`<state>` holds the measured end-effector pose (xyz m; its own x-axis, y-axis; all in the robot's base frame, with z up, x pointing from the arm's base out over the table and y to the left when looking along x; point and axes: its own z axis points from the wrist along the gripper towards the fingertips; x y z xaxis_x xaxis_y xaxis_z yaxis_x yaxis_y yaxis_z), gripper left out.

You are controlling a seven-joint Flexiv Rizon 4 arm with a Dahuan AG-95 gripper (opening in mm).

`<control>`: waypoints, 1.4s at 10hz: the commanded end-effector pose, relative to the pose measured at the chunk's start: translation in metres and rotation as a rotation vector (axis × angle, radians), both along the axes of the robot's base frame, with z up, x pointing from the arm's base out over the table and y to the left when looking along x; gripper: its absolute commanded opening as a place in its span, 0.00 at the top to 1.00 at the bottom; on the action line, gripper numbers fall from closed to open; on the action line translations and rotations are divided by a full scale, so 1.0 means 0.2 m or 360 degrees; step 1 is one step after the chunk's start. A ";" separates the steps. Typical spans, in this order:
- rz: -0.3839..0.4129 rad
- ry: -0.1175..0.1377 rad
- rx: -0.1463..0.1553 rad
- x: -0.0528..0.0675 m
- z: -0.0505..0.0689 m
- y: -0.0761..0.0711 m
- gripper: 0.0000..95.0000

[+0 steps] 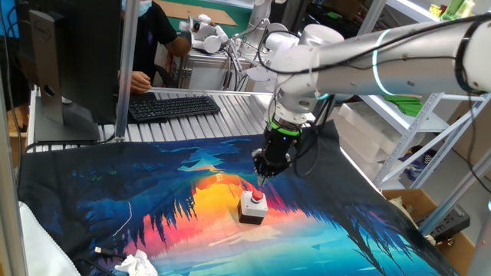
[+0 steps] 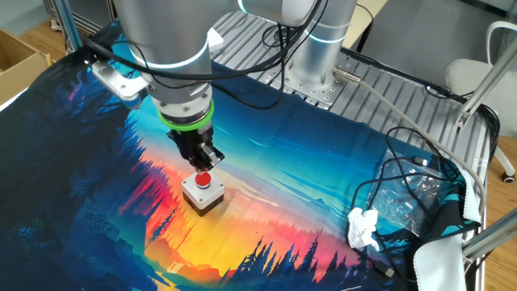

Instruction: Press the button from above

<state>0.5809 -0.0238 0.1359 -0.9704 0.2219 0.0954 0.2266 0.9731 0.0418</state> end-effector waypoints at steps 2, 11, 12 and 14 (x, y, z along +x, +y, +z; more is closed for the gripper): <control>-0.0002 0.0012 -0.0008 -0.03 0.06 0.00 1.00; -0.0010 0.0029 -0.0029 -0.06 0.16 0.01 1.00; -0.0009 0.0030 -0.0029 -0.06 0.17 0.01 1.00; -0.0007 0.0031 -0.0029 -0.07 0.18 0.00 1.00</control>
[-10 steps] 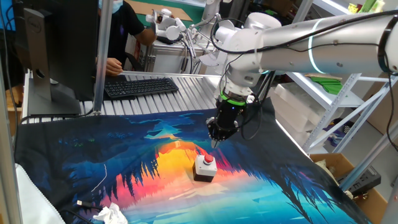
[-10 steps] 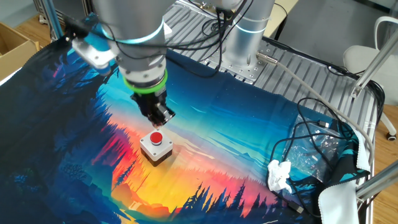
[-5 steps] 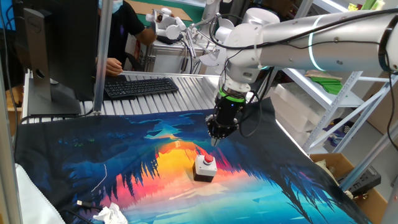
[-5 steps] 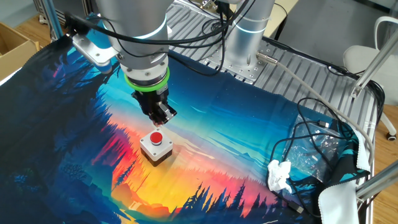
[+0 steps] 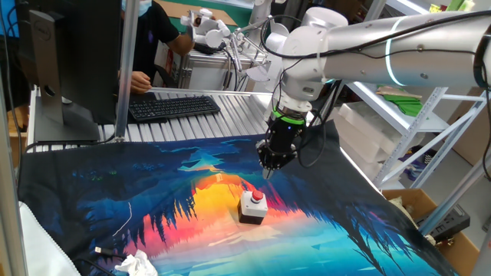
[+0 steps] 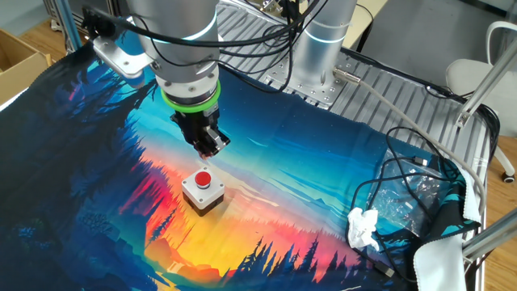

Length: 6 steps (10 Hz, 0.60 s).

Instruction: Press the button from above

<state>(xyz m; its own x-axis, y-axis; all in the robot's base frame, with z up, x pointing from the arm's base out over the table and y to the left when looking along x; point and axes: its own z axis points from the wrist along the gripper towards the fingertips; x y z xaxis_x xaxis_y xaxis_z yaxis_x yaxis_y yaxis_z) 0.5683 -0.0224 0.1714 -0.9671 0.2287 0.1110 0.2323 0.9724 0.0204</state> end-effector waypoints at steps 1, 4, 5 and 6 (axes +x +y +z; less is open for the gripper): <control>0.0002 -0.0001 -0.0001 -0.01 0.01 0.00 1.00; 0.0003 0.0001 -0.0001 -0.01 0.02 0.00 1.00; 0.0003 0.0004 -0.0001 -0.01 0.02 -0.01 1.00; 0.0002 0.0005 -0.0001 -0.01 0.02 -0.01 1.00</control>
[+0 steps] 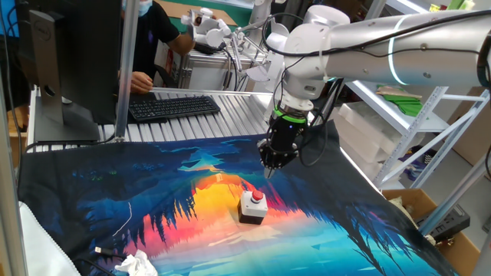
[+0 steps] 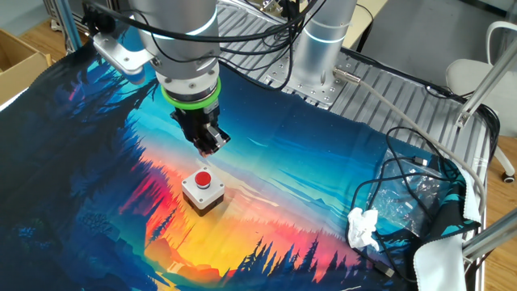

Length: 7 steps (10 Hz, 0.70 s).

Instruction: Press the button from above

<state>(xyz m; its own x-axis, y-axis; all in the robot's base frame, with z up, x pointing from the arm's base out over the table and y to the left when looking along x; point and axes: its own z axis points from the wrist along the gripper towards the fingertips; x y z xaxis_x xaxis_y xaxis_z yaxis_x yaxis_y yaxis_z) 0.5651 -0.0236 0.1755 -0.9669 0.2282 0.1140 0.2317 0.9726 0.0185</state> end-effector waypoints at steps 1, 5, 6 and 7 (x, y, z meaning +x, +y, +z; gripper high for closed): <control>-0.0005 0.0000 -0.0002 0.00 0.00 0.00 1.00; -0.0013 0.0025 0.0003 -0.01 0.02 0.00 1.00; -0.0012 0.0027 0.0000 -0.01 0.03 0.00 1.00; -0.0014 0.0029 -0.0003 -0.01 0.03 0.00 1.00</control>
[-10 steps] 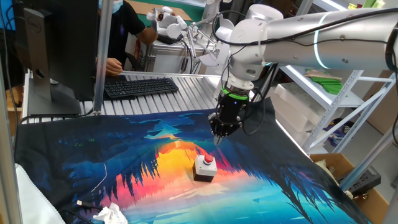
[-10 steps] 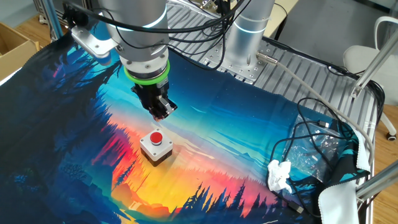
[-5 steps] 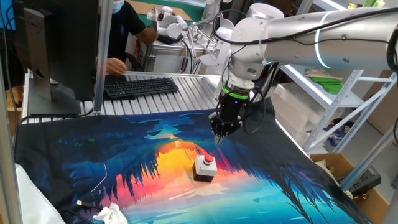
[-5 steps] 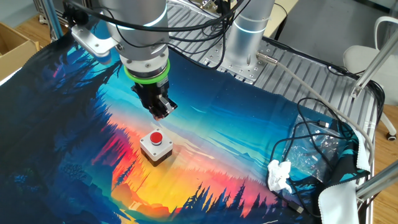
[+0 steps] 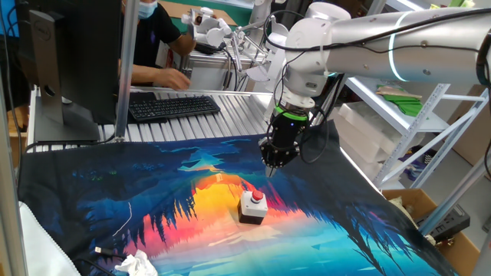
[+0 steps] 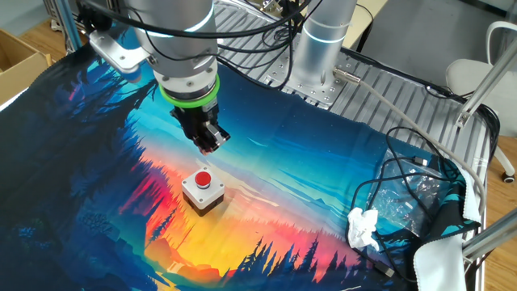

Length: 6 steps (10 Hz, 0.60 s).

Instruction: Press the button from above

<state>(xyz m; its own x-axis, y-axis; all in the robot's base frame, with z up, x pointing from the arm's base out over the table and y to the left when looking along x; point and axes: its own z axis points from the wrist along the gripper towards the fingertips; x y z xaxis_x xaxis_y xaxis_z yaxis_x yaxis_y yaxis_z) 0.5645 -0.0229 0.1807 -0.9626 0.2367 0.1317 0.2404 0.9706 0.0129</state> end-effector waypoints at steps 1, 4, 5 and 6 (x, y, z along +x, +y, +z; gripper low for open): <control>-0.0001 0.0001 -0.0010 -0.01 0.01 0.00 1.00; -0.0004 0.0020 -0.0014 -0.01 0.01 0.00 1.00; -0.0004 0.0020 -0.0019 -0.01 0.01 0.00 1.00; -0.0006 0.0020 -0.0022 -0.01 0.01 0.00 1.00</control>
<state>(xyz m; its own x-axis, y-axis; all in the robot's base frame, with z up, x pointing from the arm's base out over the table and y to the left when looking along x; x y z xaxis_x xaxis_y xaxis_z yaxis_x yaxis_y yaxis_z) 0.5642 -0.0218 0.1824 -0.9592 0.2435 0.1434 0.2455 0.9694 -0.0040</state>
